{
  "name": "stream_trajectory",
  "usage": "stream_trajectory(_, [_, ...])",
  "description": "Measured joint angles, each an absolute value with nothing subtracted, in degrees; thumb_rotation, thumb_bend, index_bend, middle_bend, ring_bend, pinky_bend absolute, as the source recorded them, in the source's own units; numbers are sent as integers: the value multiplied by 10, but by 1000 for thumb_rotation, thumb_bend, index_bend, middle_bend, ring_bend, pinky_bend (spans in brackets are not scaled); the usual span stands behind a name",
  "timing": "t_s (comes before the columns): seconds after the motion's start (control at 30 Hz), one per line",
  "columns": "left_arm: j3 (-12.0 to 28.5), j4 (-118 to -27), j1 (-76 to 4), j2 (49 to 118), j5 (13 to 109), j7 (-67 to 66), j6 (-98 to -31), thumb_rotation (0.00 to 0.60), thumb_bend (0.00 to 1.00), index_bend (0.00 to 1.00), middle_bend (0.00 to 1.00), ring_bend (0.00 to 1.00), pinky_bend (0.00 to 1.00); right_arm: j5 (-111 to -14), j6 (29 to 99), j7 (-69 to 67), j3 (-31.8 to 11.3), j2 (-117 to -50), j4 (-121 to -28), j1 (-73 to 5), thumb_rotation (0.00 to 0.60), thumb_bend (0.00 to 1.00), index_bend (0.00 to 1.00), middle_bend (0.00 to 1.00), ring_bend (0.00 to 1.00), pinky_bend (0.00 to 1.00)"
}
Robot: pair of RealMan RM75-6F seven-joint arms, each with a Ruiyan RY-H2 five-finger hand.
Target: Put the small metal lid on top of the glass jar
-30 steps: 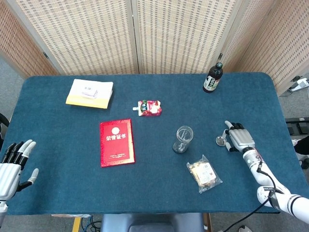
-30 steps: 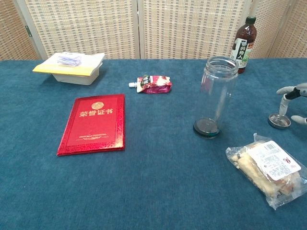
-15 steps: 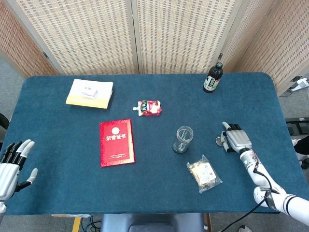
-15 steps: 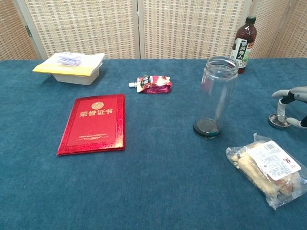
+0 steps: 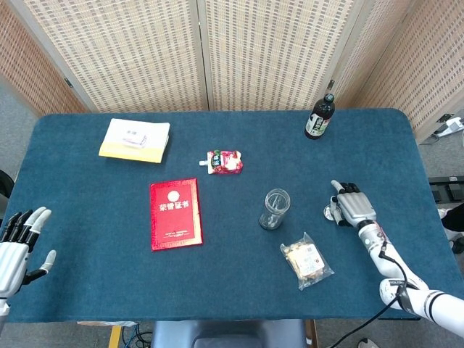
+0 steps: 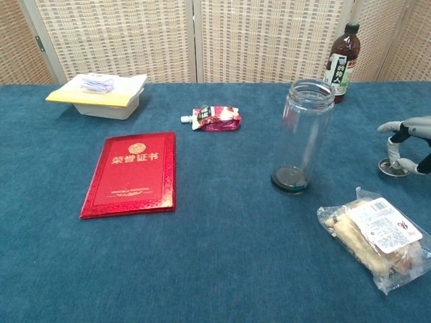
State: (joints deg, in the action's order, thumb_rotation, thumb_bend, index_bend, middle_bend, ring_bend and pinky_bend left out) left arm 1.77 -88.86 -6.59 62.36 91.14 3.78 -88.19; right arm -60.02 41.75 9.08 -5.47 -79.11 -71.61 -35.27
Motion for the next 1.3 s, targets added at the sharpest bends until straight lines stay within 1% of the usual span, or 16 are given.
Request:
stream_trajectory(0.17, [17,-889,-67,626,912,29,-880,600,376,0,52,0,0,-605,440,98,-61,-760,-765,-351,600,615,559,21,0,0])
stream_trajectory(0.5, [16,-892,-68,631,914,10,-878,600,376,0,52,0,0,-605,501,148,-82,-656,-935,-349,600,616,558,21,0,0])
stream_trajectory(0.73, [16,-893,-67,632,914,9,-880,600,376,0,52,0,0,-584,527,187,-105,-592,-1039,-361,600,615,558,21,0,0])
stream_trajectory(1.0, [14,-894,-65,629,920,18,-886,600,377,0,52,0,0,-551,542,241,-123,-576,-1105,-397,600,614,558,21,0,0])
stream_trajectory(1.3, [15,-893,-60,623,921,33,-895,600,376,0,52,0,0,-512,557,287,-133,-586,-1141,-437,600,612,558,21,0,0])
